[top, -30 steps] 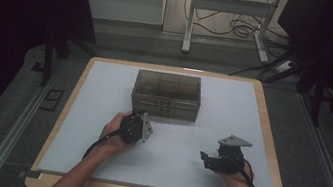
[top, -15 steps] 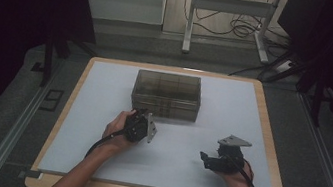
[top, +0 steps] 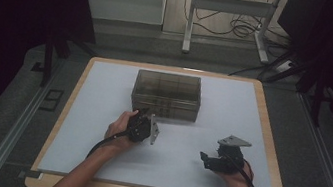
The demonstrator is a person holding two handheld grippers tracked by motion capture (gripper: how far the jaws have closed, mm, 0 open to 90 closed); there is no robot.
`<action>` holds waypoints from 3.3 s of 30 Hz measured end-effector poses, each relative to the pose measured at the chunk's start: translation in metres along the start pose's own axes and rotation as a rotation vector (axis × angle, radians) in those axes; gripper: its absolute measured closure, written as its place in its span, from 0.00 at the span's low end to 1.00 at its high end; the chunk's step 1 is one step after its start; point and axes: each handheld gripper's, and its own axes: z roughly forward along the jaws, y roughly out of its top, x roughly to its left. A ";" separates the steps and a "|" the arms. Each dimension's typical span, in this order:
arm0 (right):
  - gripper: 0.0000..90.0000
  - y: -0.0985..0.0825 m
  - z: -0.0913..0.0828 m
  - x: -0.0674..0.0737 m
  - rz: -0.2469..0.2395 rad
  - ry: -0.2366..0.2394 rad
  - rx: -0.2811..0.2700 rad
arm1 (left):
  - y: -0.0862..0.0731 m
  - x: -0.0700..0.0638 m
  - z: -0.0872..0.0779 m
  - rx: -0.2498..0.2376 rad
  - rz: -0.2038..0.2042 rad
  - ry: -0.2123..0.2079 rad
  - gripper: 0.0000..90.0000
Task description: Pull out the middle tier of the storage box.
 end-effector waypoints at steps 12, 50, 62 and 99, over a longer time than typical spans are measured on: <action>0.21 0.000 0.001 0.000 0.002 0.002 0.004 | 0.003 -0.008 0.002 0.000 0.048 0.043 0.57; 0.21 -0.001 0.003 -0.001 0.001 -0.001 0.011 | 0.024 -0.013 0.006 -0.018 0.081 0.097 0.58; 0.22 -0.001 0.003 -0.001 0.000 -0.001 0.010 | 0.024 -0.016 0.011 -0.006 0.092 0.117 0.59; 0.22 -0.002 0.004 -0.003 0.010 -0.011 0.023 | 0.036 -0.029 0.025 0.010 0.154 0.181 0.70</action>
